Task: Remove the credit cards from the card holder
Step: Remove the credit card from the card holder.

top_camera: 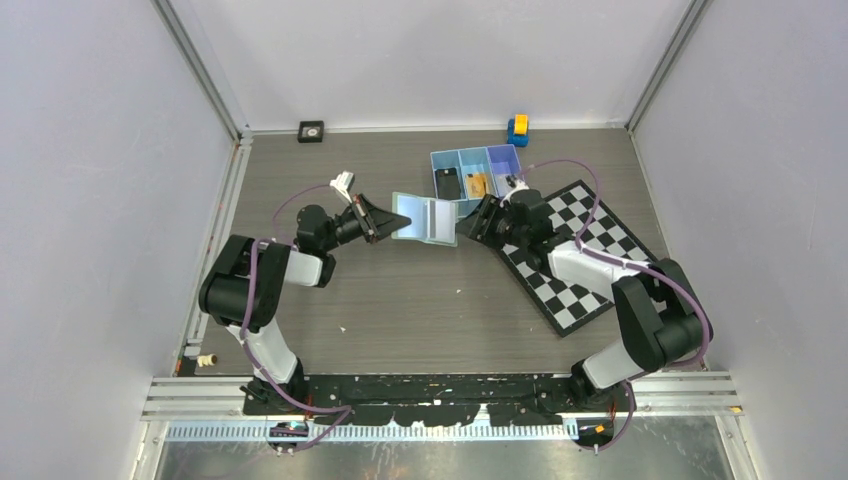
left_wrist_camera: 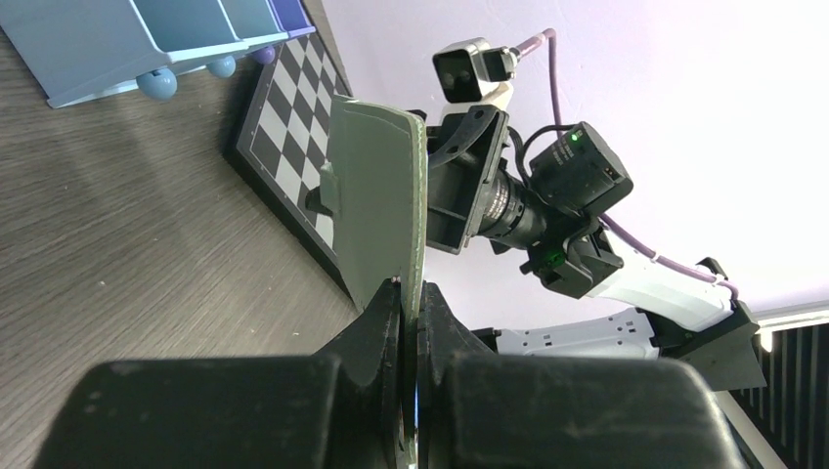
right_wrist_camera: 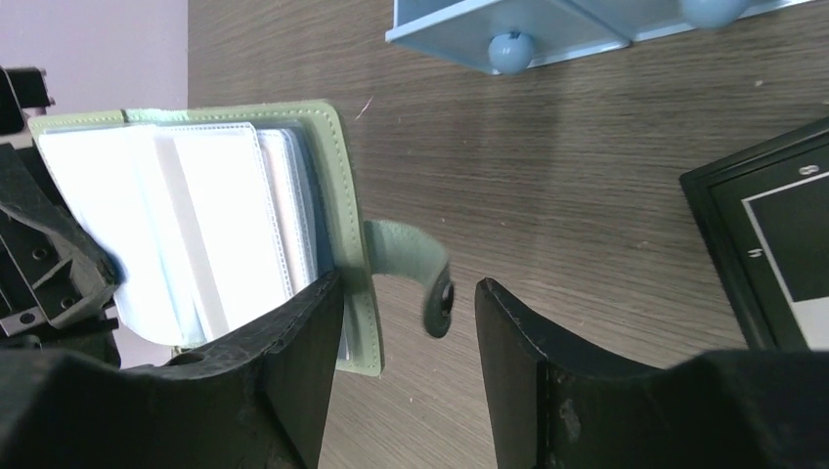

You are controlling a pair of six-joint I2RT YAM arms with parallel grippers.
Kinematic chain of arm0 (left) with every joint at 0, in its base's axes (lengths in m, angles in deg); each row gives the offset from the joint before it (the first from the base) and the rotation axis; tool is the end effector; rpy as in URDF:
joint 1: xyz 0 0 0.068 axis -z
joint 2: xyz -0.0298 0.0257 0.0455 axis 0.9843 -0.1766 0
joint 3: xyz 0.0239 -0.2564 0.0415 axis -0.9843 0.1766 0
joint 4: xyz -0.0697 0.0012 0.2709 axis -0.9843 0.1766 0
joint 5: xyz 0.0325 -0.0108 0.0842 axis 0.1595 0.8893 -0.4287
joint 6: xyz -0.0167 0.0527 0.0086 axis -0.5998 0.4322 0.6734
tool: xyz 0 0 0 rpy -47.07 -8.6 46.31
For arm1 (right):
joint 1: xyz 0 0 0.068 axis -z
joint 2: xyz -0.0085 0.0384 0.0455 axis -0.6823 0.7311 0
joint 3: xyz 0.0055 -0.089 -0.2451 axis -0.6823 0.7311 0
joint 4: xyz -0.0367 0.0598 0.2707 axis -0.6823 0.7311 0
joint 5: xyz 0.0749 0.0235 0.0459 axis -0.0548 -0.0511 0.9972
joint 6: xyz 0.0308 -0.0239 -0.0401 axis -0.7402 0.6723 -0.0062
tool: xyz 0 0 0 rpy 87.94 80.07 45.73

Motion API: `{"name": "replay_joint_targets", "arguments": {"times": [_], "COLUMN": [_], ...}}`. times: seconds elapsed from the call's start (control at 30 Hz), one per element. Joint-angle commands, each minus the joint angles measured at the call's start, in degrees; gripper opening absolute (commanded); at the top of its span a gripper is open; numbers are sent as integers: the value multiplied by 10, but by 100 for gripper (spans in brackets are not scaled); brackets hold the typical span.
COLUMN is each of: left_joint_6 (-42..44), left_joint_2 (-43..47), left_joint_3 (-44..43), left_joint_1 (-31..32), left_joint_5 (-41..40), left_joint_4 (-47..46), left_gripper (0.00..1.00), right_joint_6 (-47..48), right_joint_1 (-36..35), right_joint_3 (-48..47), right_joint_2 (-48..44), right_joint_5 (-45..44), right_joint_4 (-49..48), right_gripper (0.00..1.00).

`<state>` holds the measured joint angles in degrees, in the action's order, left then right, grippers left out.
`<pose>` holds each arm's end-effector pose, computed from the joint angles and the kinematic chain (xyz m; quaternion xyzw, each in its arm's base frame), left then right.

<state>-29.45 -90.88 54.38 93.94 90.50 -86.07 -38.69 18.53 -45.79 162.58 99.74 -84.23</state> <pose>0.3109 -0.1080 0.1541 -0.0570 0.6823 -0.6744 0.2766 0.3002 0.1472 0.1771 0.0829 0.8499 0.3769 0.3587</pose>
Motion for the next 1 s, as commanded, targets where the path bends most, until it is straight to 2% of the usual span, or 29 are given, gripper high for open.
{"name": "replay_joint_targets", "arguments": {"times": [0.0, 0.23, 0.37, 0.6, 0.73, 0.8, 0.9, 0.97], "left_joint_6": [-9, -14, -14, -11, -4, -1, -2, -2], "left_joint_2": [-3, -11, -10, -2, 7, 7, 5, 3], "left_joint_3": [-14, -17, -16, -11, -6, -6, -7, -9], "left_joint_1": [0, 1, 2, 1, 2, 1, 1, 1], "left_joint_5": [14, 17, 17, 9, 9, 10, 14, 16], "left_joint_4": [-50, -51, -49, -45, -38, -36, -42, -44], "left_gripper": [0, 0, 0, 0, 0, 0, 0, 0], "right_joint_6": [5, 8, 0, 2, 4, 9, 13, 9], "right_joint_1": [-9, -16, -16, -8, -8, -8, -8, -9], "right_joint_3": [-17, -3, 13, 32, 55, 43, 31, 26], "right_joint_2": [8, -16, -42, -107, -107, -91, -65, -43], "right_joint_5": [57, 38, 20, -115, -72, -51, -37, -24], "right_joint_4": [-54, -64, -77, 0, -62, -58, -53, -57], "right_gripper": [58, 65, 65, 53, 51, 52, 60, 62]}}
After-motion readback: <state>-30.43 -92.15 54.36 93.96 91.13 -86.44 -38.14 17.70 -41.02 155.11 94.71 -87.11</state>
